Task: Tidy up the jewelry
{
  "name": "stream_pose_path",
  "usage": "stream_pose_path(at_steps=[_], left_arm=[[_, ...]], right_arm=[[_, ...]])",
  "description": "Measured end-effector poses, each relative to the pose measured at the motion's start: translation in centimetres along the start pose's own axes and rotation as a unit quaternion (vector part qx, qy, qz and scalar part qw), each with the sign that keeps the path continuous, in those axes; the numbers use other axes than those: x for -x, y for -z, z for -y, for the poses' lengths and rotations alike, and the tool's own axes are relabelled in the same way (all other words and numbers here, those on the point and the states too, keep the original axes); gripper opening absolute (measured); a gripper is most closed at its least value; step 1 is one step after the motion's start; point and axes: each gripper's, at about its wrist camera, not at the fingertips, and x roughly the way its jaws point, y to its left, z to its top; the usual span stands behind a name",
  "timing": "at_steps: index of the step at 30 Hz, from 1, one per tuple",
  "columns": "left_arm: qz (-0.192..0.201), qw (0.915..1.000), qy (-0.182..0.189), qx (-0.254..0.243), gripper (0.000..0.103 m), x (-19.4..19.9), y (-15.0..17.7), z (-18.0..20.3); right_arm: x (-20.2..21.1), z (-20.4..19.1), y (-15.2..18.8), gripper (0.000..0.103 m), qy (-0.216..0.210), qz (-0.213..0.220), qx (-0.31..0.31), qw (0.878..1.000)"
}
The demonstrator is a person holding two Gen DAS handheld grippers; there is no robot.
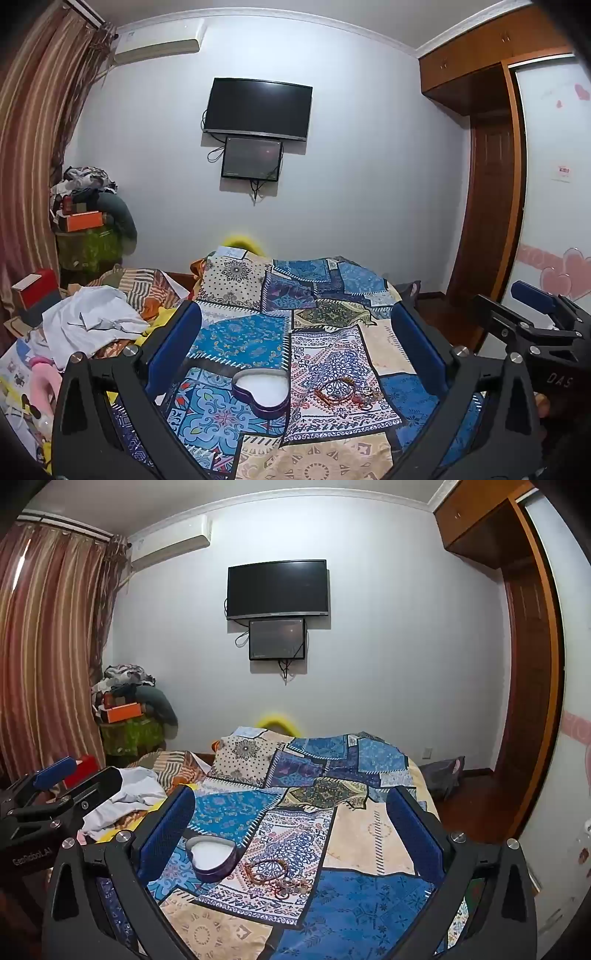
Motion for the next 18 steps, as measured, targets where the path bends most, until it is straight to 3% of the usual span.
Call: stream_pose_path(at_steps=[18], left_arm=[[-0.006, 0.9999, -0.009, 0.002, 0.103, 0.87, 0.1, 0.42]], right_arm=[[0.22, -0.25, -0.14, 0.103, 0.002, 0.002, 0.002, 1.0]])
